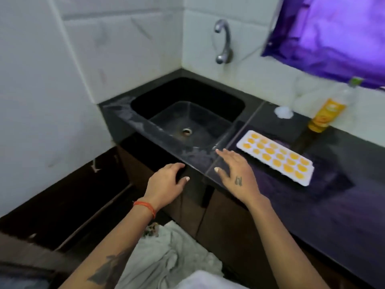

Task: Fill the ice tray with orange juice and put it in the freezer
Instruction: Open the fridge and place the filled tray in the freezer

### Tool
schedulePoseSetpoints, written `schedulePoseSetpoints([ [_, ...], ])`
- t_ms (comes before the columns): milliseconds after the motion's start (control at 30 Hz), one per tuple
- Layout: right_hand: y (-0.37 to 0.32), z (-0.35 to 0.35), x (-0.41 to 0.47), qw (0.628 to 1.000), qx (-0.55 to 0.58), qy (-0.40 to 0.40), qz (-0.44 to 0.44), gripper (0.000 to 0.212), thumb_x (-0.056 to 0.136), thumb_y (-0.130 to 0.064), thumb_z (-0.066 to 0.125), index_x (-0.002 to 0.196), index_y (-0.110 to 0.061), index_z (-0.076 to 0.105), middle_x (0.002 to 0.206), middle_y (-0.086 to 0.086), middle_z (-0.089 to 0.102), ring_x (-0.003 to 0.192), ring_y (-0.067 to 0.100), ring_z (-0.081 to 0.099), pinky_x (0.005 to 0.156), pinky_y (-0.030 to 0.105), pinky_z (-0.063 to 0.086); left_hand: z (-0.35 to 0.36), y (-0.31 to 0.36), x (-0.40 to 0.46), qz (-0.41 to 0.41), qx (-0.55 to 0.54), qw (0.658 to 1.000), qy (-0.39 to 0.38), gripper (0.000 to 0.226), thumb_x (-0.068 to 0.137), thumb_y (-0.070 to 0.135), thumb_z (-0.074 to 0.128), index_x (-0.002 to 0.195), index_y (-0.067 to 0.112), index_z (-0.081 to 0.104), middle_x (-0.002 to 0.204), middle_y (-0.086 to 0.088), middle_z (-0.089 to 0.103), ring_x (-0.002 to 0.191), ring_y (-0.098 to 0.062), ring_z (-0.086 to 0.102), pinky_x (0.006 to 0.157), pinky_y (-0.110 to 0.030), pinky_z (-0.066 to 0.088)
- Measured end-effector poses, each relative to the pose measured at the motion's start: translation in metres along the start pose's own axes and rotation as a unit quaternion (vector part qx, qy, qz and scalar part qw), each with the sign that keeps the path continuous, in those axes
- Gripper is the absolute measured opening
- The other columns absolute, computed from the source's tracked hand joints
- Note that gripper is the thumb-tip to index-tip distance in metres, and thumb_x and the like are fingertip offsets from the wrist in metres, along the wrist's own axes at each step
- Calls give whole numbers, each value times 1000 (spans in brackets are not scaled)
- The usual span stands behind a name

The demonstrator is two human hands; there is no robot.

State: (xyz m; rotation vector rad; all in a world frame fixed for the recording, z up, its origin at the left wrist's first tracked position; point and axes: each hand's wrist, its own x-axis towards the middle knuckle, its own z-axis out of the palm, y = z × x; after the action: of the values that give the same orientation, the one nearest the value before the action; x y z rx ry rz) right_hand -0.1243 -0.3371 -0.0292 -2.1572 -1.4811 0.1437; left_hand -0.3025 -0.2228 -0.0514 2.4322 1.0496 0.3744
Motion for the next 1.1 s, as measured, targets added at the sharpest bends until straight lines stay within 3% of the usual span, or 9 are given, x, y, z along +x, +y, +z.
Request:
schedulePoseSetpoints([
  [200,107,-54,-32,972,-29,163,169,41,89,-18,59,128,-9,54,134,12,53,124,30,45,101,35,35,59,74,59,83,41,996,-6,45,91,38,54,133,20,49,133,-1,54,119,-23,53,93,-36,46],
  [333,149,-69,-51,920,-51,246,300,44,89,-22,58,129,-6,50,123,19,51,107,36,52,78,37,45,85,99,89,101,69,992,-16,48,94,38,50,137,19,43,131,-1,51,114,-23,54,85,-36,50],
  [433,170,-71,-58,888,-31,235,395,50,92,-31,51,134,-7,40,123,20,47,101,38,55,77,40,45,97,110,116,70,44,996,-40,52,95,39,48,140,16,39,129,-7,51,111,-29,57,86,-43,51],
  [600,198,-62,-50,864,91,151,473,53,96,-36,40,140,-7,32,125,19,55,115,36,50,96,45,42,111,122,168,-20,-37,995,-86,55,97,40,41,142,10,31,128,-17,55,115,-37,53,95,-45,45],
  [667,202,-60,-44,855,139,132,481,49,96,-35,39,138,-9,36,118,17,60,106,36,58,94,49,46,115,129,184,-61,-101,987,-114,53,98,39,41,140,8,33,114,-16,62,96,-34,64,81,-43,54],
  [767,204,-60,-35,826,223,142,498,37,95,-26,46,129,-11,49,103,8,62,81,23,65,77,39,56,122,137,202,-147,-219,951,-162,39,98,28,45,130,6,47,97,-11,61,61,-21,64,56,-31,59],
  [833,207,-60,-31,804,269,157,507,31,93,-17,52,124,-10,52,100,7,62,72,16,65,69,33,57,127,136,210,-167,-256,936,-176,28,98,20,47,119,3,54,100,-14,62,59,-18,63,53,-26,58],
  [933,211,-60,-30,775,311,175,521,31,90,-10,57,121,-10,54,102,11,64,69,17,67,78,40,56,131,133,215,-177,-303,921,-168,11,96,13,50,103,5,55,106,-17,63,60,-18,63,45,-19,55],
  [1100,210,-60,-28,780,301,184,517,32,89,-7,58,121,-8,54,104,13,65,68,17,65,83,44,55,132,128,213,-182,-339,908,-166,15,95,11,53,107,3,58,106,-15,63,65,-18,64,48,-18,55],
])
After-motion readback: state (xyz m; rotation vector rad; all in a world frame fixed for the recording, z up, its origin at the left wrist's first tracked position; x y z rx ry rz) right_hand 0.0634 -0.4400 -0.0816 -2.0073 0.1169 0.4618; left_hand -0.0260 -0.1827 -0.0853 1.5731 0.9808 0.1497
